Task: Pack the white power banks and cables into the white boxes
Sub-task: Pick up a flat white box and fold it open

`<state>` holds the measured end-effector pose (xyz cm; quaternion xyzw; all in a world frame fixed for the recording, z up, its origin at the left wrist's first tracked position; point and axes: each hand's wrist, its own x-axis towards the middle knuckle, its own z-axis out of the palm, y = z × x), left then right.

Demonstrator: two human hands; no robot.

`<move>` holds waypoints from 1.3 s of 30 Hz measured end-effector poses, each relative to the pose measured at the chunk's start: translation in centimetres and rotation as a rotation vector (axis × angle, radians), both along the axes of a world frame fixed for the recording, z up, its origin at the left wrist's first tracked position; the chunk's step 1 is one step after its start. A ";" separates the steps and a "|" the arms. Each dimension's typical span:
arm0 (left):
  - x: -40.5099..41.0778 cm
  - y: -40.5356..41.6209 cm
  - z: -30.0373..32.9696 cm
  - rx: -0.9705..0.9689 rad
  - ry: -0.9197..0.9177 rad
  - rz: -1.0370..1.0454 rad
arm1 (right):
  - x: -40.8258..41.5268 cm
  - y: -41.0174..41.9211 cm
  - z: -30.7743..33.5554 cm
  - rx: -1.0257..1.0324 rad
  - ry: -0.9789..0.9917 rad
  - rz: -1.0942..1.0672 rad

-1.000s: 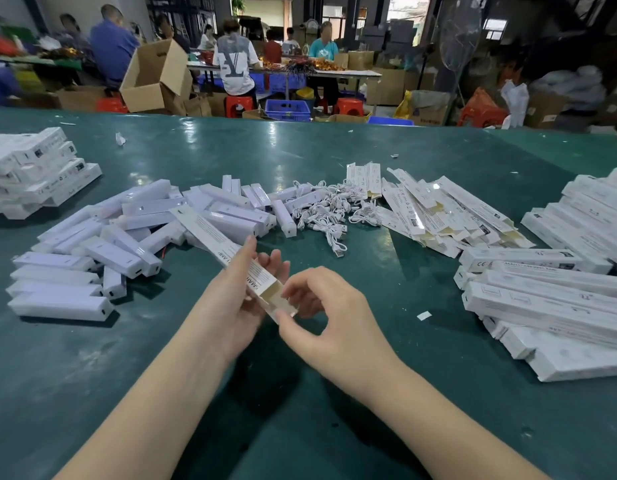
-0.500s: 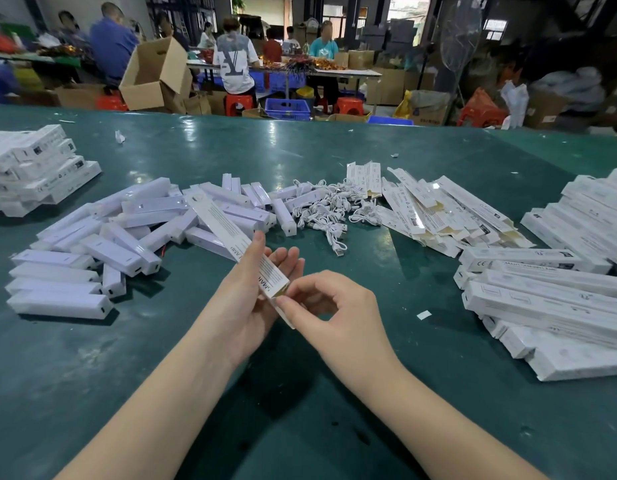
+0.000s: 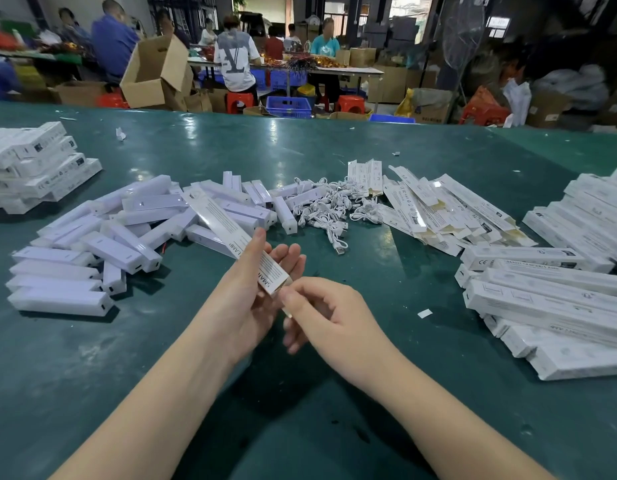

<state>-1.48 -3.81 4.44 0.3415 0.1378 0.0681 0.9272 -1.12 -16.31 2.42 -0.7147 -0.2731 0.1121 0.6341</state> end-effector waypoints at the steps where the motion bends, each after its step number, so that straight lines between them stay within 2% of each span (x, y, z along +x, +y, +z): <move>1: 0.0 0.0 0.0 0.012 0.001 -0.005 | -0.1 0.0 0.1 0.043 0.066 0.071; 4: -0.1 0.2 -0.1 -0.015 0.000 -0.004 | -0.5 0.0 0.3 0.145 0.152 0.198; 8: -0.4 0.4 0.0 0.002 0.010 -0.067 | -0.6 0.0 0.3 0.262 0.118 0.225; 14: -0.5 0.1 0.3 -0.062 -0.014 -0.098 | -0.1 0.0 -0.3 0.244 0.086 0.145; 24: -0.7 0.6 0.4 -0.118 -0.075 -0.190 | -0.1 0.1 -0.2 0.293 0.079 0.200; 39: -1.0 0.7 0.3 -0.130 -0.075 -0.247 | -0.1 0.0 0.1 0.286 0.067 0.199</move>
